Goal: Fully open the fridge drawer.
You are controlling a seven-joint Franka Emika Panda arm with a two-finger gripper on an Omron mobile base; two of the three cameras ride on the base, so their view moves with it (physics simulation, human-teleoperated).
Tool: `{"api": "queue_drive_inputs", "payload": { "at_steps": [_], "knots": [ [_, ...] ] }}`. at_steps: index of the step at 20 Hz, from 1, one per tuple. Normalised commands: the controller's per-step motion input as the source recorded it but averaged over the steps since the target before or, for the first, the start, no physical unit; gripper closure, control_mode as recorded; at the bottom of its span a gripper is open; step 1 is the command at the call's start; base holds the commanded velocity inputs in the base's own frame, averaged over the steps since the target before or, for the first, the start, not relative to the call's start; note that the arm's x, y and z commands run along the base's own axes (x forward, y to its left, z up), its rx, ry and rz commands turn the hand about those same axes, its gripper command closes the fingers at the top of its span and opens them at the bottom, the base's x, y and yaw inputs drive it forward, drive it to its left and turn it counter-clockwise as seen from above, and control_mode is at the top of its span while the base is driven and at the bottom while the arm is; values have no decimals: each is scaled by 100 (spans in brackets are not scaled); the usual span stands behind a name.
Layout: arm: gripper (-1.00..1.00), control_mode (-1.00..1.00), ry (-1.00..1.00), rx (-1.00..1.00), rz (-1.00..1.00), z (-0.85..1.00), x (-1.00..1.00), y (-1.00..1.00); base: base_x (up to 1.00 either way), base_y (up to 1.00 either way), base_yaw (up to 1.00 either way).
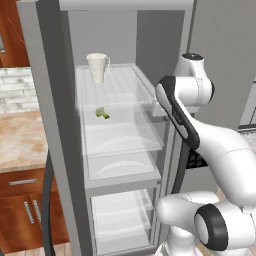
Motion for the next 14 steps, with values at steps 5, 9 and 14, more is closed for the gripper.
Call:
{"api": "queue_drive_inputs", "payload": {
  "at_steps": [5,9,14],
  "knots": [
    [-100,-100,0,0,1,0,-2,71,0,0,0],
    [-100,-100,0,0,0,0,0,100,0,0,0],
    [-100,-100,0,0,-4,-2,16,91,0,0,0]
  ]
}}
